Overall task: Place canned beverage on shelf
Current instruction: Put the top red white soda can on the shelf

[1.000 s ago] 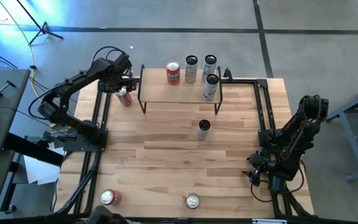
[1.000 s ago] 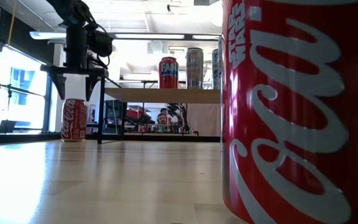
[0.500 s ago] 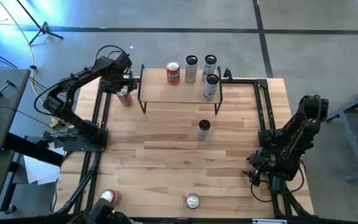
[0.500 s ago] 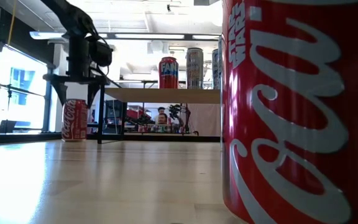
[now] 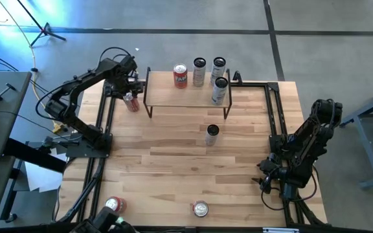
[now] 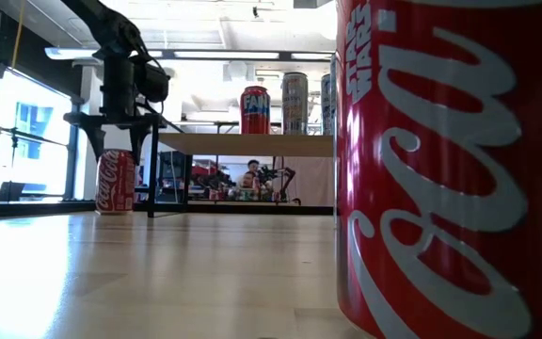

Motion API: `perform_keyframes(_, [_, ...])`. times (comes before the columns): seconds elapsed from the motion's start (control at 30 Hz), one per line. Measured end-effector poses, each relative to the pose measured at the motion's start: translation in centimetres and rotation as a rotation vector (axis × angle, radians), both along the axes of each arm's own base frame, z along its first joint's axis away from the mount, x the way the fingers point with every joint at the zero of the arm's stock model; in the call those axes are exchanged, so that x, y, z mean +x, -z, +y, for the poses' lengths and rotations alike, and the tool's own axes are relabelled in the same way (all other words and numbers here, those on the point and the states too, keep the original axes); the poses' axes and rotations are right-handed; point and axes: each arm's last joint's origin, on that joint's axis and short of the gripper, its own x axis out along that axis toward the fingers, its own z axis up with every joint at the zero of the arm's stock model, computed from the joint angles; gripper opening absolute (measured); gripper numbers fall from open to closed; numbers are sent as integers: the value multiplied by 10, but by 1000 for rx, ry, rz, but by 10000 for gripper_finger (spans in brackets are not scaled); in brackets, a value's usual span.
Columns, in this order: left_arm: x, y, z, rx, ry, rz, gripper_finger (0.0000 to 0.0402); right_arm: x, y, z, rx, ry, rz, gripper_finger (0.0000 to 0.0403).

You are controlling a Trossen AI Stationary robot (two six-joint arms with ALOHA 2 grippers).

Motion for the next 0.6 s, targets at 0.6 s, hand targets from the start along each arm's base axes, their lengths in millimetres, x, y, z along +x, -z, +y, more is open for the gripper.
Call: perform_keyframes(0.6, [-4,-44,-17,122,11,-84,240,0,0,0,0,0,0,339])
